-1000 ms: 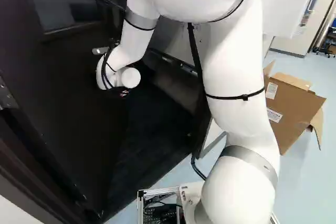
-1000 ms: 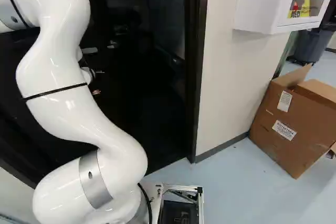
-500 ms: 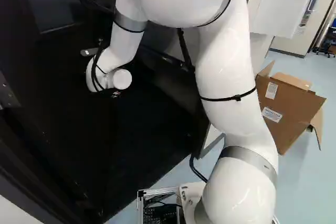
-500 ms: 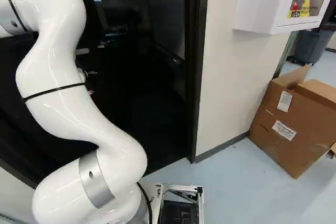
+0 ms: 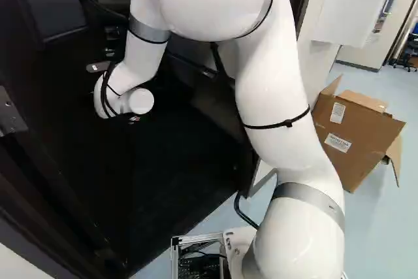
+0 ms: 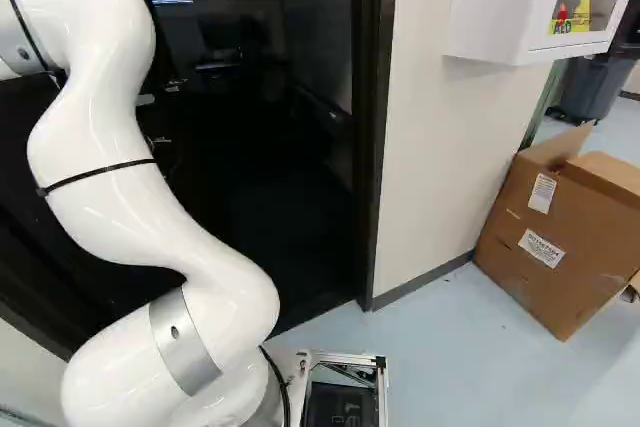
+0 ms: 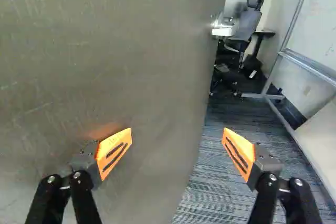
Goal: Open the door and move inside
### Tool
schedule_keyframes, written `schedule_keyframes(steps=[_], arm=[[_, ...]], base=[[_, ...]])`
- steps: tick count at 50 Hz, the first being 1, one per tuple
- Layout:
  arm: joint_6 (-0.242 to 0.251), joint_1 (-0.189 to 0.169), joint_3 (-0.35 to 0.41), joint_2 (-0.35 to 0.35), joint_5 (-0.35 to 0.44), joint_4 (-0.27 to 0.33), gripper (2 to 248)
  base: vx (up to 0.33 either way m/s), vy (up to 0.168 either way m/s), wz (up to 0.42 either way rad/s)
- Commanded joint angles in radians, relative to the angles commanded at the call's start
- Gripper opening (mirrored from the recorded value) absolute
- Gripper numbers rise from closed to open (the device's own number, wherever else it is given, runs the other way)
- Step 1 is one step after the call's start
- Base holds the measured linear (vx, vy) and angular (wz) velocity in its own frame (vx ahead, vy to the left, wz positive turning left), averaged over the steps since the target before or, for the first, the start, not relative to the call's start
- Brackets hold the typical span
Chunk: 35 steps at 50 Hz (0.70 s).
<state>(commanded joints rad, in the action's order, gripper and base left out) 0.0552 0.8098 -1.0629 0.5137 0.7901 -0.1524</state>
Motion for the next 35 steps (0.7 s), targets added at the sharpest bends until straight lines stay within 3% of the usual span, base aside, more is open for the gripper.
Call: schedule_keyframes(steps=[35], arm=[[0.0,0.059,-0.034,0.026,0.0,0.025,247]], base=[[0.0,0.0,0.0]])
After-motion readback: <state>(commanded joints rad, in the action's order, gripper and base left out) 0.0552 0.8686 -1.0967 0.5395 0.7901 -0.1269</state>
